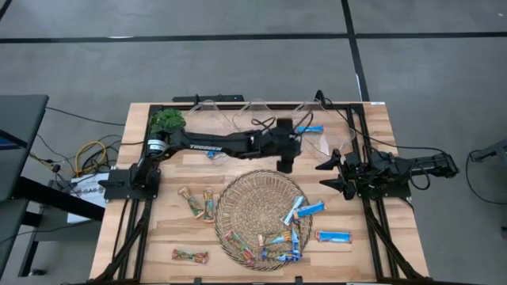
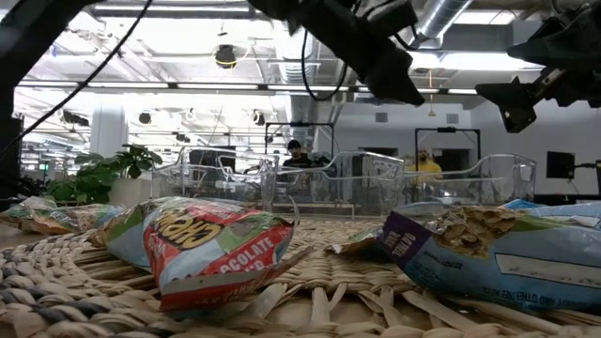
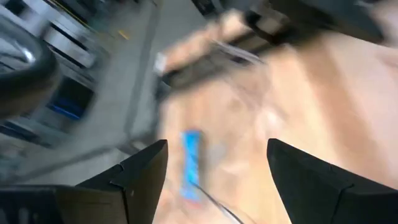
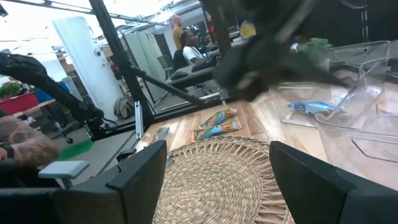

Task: Pick and place Granola Bars by type
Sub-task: Put the red granola bar into the right transparent bin

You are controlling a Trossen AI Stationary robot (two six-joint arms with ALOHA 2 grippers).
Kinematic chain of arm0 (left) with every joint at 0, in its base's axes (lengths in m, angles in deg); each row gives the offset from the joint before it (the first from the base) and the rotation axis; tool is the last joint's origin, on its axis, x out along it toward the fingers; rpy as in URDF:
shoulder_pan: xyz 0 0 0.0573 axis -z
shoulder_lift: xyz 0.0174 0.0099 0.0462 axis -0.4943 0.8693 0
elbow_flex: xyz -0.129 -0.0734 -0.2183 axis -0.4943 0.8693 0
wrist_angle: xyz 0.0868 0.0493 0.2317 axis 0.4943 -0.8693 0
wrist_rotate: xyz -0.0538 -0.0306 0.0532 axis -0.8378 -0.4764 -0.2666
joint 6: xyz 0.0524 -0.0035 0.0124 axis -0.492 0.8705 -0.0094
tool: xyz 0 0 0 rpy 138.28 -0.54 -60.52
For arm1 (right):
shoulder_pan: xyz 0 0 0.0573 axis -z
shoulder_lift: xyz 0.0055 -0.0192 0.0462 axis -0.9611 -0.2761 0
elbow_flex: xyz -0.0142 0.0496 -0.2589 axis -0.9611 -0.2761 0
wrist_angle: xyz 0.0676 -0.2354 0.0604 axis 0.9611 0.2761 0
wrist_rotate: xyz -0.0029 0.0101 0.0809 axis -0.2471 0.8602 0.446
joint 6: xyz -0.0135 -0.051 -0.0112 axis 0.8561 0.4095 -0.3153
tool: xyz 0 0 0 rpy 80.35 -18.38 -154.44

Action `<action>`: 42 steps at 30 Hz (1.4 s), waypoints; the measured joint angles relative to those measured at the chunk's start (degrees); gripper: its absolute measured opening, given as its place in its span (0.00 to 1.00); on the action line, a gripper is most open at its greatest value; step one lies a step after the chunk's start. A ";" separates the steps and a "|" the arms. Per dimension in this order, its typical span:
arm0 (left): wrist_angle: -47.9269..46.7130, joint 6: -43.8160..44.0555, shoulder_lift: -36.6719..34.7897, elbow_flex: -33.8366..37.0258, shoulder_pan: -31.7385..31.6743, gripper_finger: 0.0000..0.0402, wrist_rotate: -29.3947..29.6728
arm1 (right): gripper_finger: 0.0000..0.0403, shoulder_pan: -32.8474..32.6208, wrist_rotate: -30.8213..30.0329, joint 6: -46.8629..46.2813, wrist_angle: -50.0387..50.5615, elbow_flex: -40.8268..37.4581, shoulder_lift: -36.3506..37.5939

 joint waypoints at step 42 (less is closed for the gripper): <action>-43.26 63.73 -30.49 46.23 20.69 0.66 -16.27 | 0.69 0.00 0.00 -0.02 0.02 0.01 0.02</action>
